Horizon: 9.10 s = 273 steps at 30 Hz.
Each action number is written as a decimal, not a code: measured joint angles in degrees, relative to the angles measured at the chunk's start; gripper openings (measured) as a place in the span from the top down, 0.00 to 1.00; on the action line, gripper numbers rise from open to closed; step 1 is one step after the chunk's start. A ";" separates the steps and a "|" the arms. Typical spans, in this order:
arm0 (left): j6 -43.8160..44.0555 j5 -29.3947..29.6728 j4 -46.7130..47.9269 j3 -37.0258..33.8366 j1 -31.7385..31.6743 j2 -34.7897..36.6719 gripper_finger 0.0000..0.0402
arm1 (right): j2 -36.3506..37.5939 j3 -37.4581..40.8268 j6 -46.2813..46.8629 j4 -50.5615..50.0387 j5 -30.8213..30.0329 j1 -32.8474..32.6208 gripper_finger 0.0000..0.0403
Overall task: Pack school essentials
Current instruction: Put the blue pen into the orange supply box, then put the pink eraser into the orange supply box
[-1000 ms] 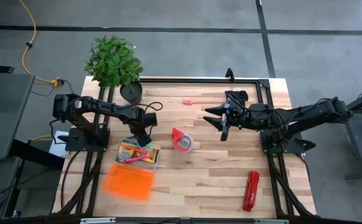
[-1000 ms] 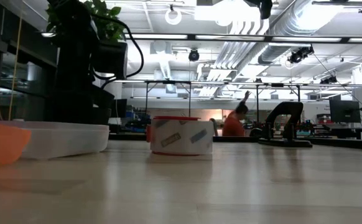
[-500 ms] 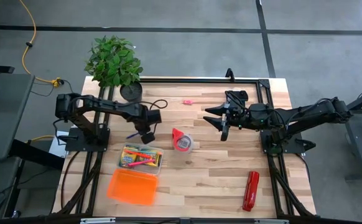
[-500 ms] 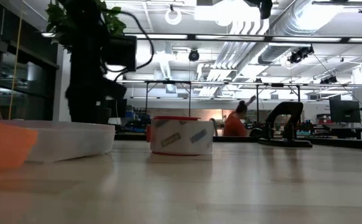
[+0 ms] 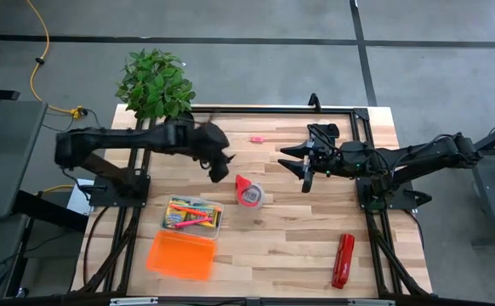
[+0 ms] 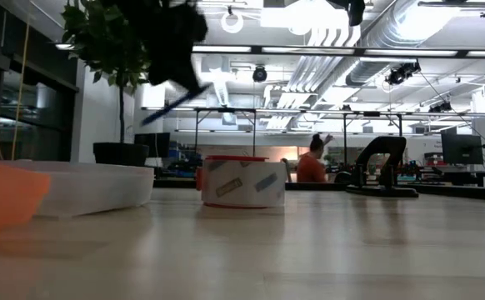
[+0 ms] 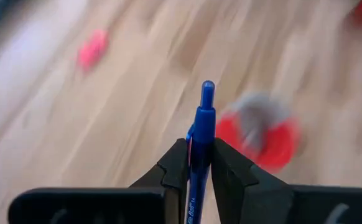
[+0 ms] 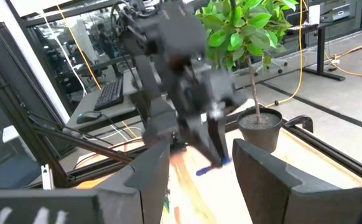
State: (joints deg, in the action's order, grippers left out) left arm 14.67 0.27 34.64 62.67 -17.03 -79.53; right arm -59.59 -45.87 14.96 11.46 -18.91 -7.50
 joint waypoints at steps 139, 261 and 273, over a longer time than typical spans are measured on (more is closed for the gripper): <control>11.17 13.56 -3.09 -20.93 39.49 17.08 0.91 | -0.01 0.00 0.00 0.00 -0.34 0.26 0.58; 2.70 13.65 -42.26 -26.49 15.60 37.40 0.45 | -50.72 -42.04 4.02 -48.86 19.51 34.11 0.58; 3.16 14.08 -42.24 -26.49 15.60 37.40 0.45 | -65.33 -54.17 6.01 -54.68 21.12 35.77 0.61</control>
State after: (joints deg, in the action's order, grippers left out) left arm 17.83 14.35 -7.60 36.18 -1.43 -42.13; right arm -124.92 -100.04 20.97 -43.22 2.21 28.27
